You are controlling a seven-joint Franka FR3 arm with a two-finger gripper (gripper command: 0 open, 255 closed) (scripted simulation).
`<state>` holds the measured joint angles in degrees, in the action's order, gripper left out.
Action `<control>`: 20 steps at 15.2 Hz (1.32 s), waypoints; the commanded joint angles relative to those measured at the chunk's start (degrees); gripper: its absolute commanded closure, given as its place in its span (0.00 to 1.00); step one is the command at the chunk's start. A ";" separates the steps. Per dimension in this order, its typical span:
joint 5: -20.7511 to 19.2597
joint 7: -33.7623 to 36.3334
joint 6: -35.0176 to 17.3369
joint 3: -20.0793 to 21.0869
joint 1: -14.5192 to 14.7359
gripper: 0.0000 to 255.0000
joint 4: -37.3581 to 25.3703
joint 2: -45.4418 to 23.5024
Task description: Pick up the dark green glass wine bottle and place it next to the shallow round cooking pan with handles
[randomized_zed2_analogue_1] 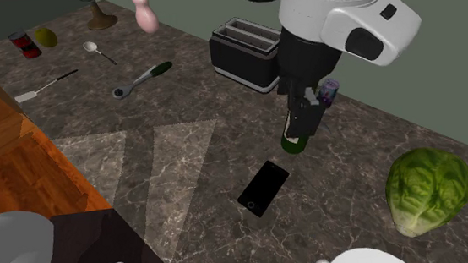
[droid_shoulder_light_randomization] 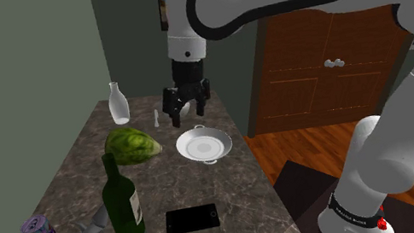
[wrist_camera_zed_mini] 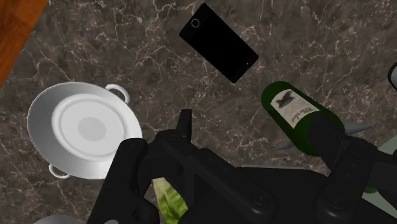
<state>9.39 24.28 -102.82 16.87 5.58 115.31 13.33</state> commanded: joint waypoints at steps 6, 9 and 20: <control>-5.69 8.32 -2.35 4.68 2.24 0.00 -13.26 -15.29; -9.04 11.81 -2.13 5.79 4.14 0.00 -20.31 -22.36; -17.11 18.23 -0.72 5.77 11.18 0.00 -39.13 -40.65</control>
<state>-7.65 42.47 -102.62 22.68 16.81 75.37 -27.21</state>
